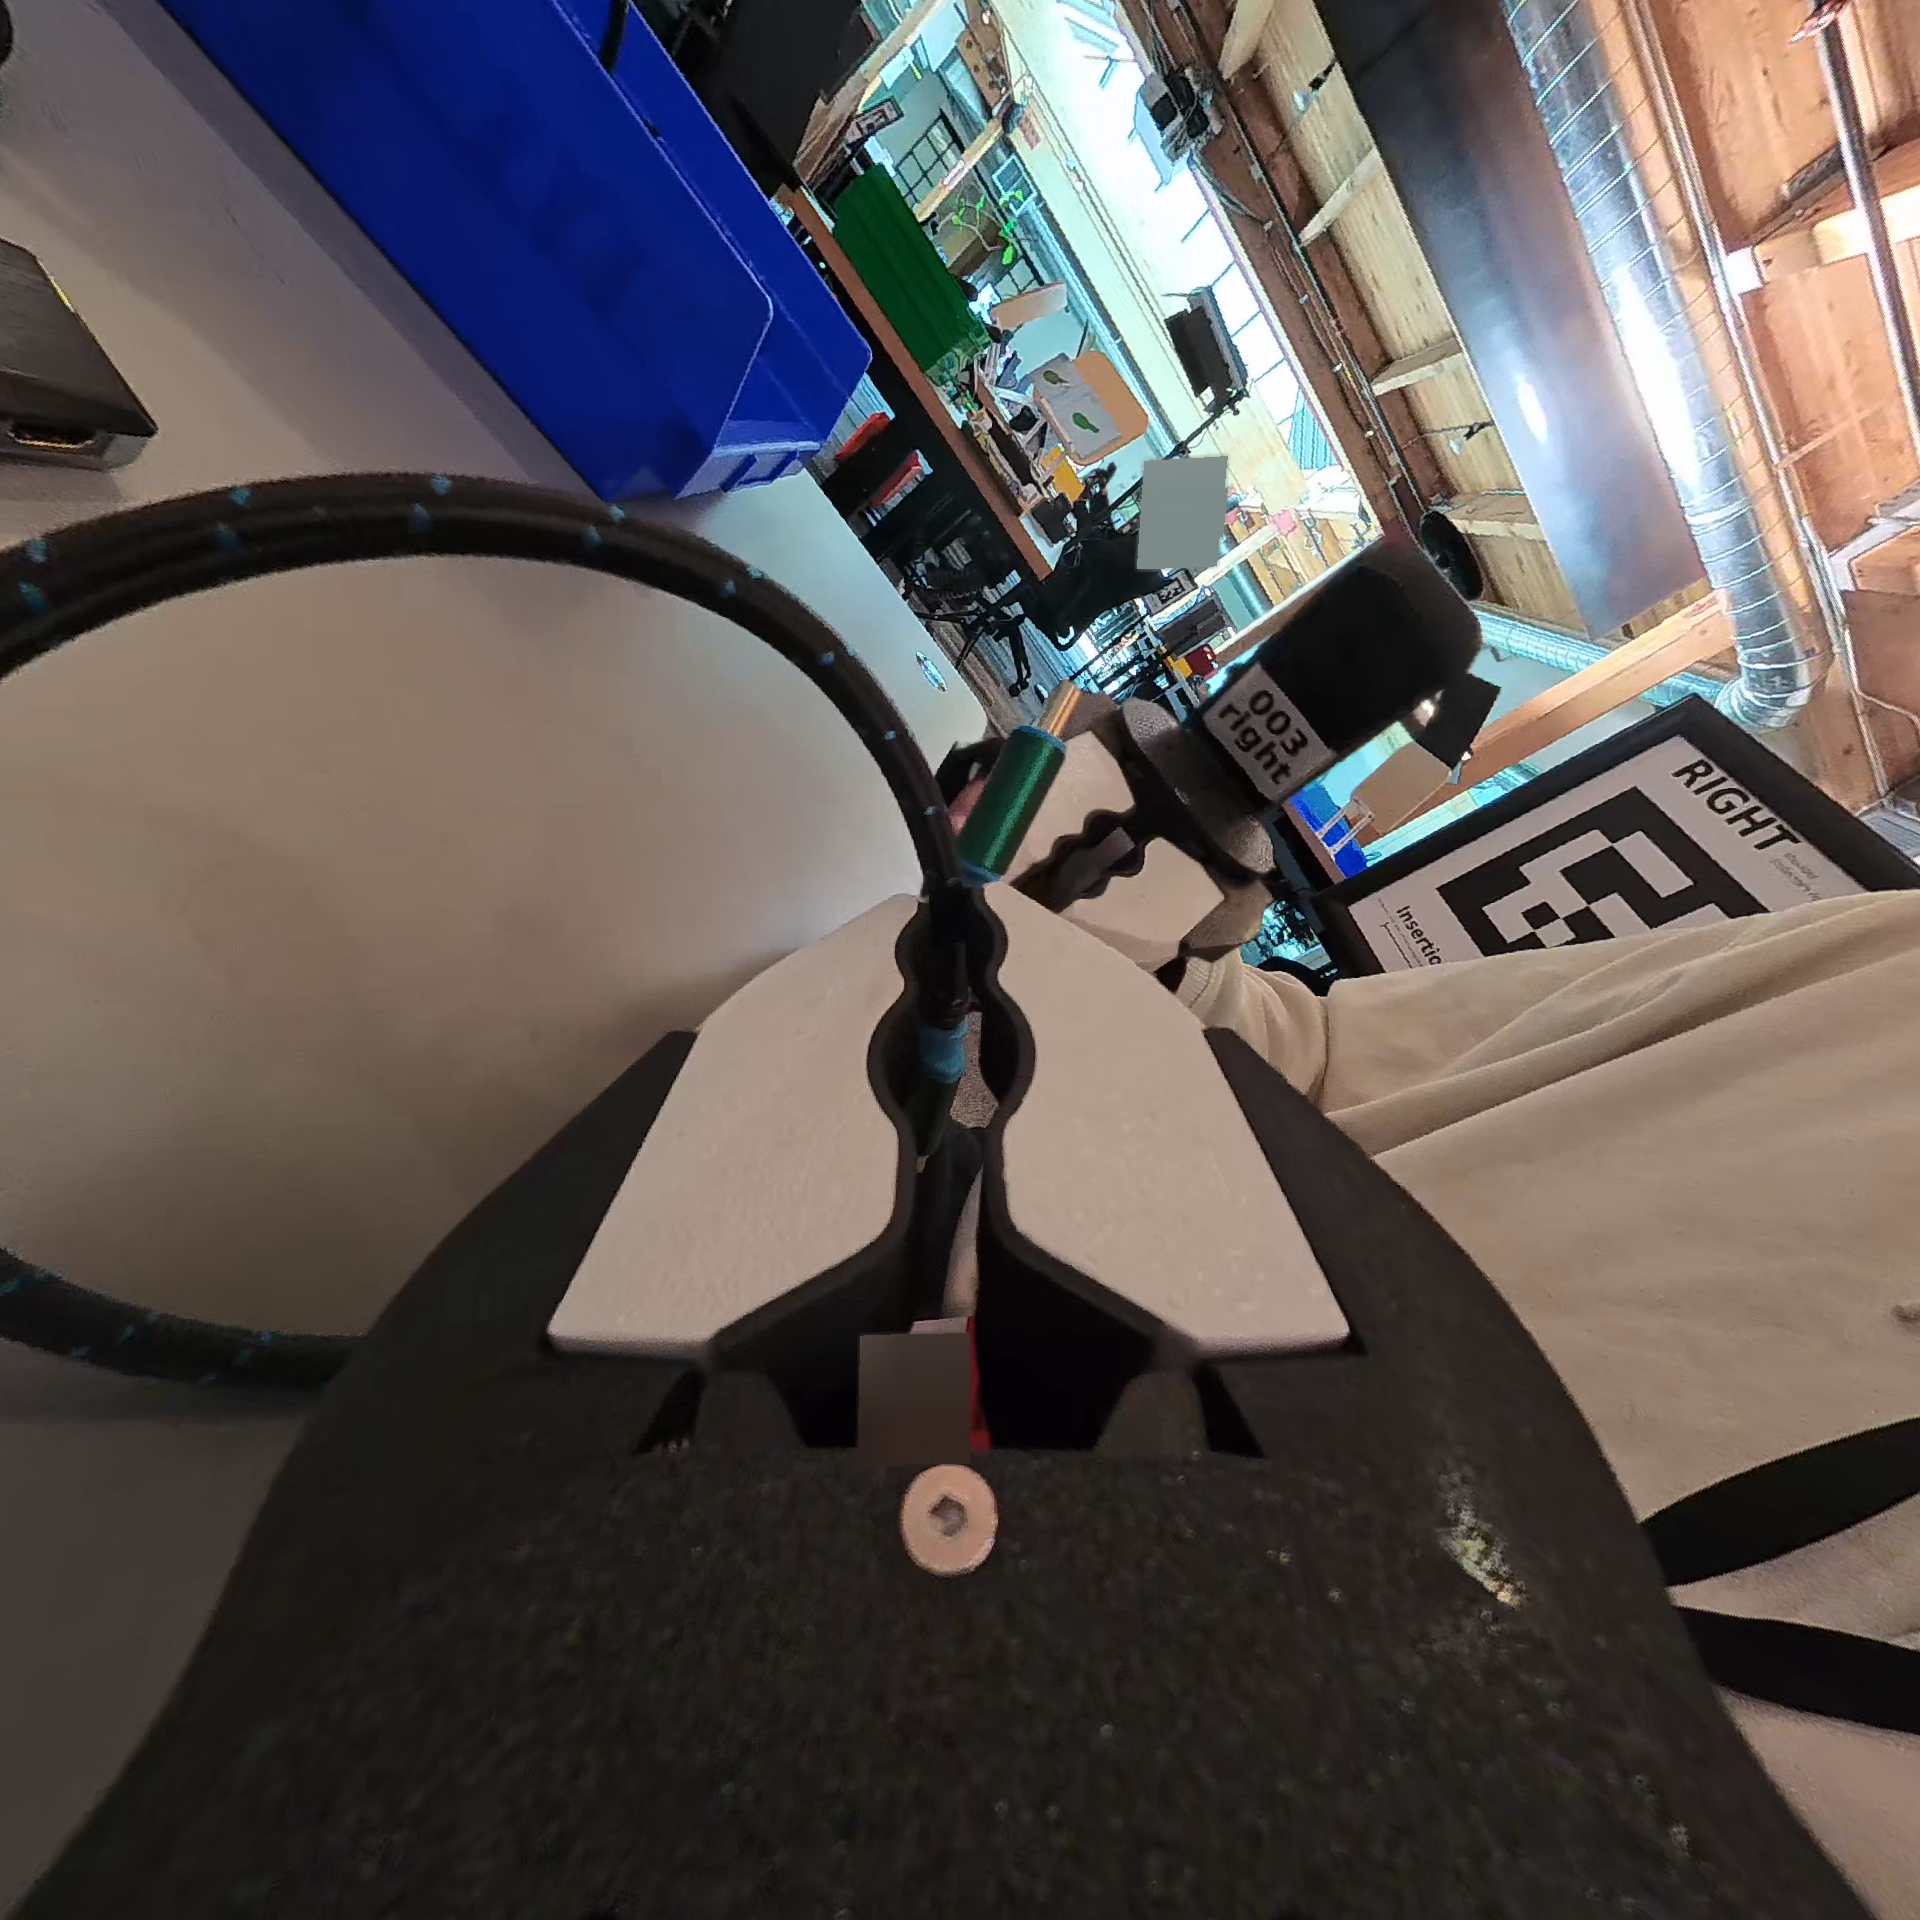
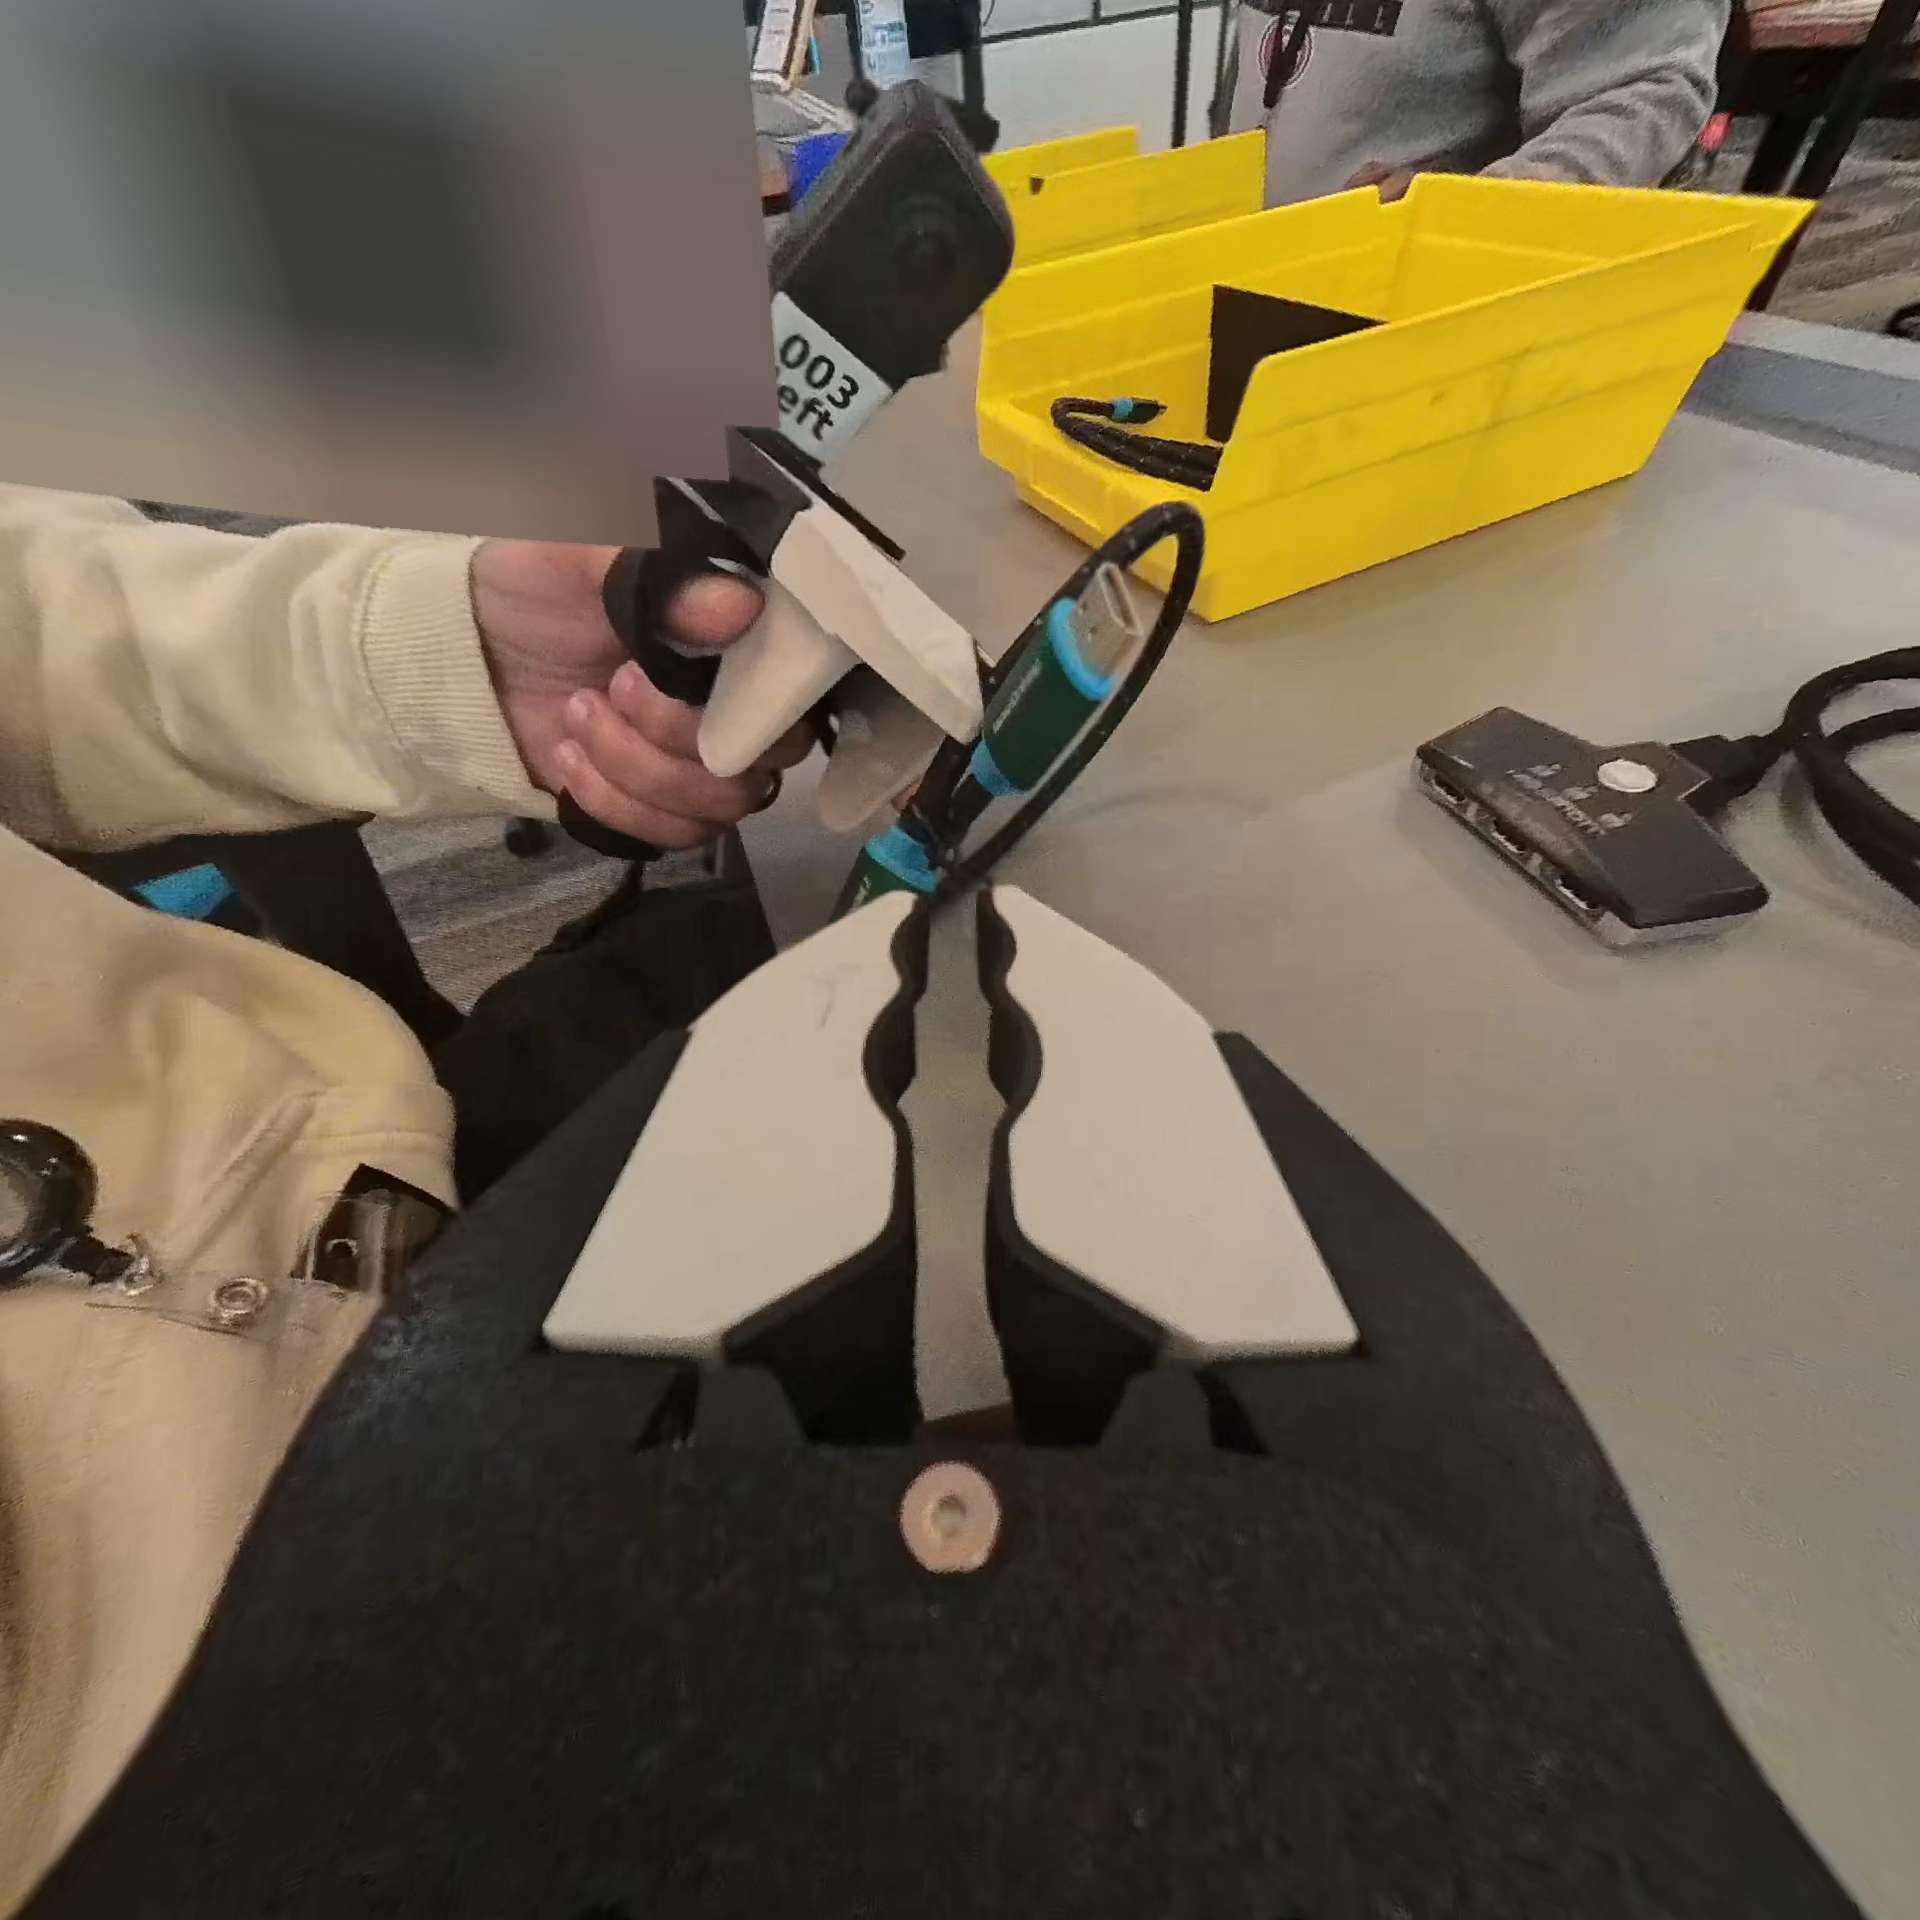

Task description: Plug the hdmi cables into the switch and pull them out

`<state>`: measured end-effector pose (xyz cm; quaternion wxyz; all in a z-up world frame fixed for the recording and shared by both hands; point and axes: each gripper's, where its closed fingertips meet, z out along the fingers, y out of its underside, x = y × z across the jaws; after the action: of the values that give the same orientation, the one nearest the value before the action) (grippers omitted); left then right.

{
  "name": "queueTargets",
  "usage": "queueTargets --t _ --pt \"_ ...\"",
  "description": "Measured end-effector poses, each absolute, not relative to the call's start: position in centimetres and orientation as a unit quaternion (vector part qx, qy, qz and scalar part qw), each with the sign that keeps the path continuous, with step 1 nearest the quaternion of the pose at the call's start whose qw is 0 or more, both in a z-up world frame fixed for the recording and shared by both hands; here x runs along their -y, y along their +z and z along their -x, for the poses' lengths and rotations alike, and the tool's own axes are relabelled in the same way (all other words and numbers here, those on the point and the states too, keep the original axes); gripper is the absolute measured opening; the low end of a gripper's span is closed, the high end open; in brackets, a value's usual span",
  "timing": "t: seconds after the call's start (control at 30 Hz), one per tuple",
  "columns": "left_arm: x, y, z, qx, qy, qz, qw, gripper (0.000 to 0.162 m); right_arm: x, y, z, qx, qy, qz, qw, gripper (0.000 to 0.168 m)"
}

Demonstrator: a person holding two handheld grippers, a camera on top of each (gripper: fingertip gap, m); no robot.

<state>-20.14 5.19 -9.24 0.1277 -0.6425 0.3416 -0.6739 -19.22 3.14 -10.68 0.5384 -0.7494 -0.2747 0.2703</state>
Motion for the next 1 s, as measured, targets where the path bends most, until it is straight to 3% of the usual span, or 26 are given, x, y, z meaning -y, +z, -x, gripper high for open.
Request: queueTargets --t 0.37,0.83,1.0 --pt "-4.7 -9.3 20.1 -0.355 -0.669 0.640 0.126 0.005 -3.2 -11.3 19.5 0.235 0.335 0.763 0.501 0.000" --pt "-3.9 -9.9 19.8 -0.381 -0.651 0.644 0.125 0.005 -4.1 -9.2 16.6 0.234 0.279 0.744 0.560 0.000" --pt "-3.8 -9.8 19.8 -0.380 -0.656 0.641 0.121 0.005 -2.5 -11.1 18.5 0.257 0.364 0.758 0.476 0.003"
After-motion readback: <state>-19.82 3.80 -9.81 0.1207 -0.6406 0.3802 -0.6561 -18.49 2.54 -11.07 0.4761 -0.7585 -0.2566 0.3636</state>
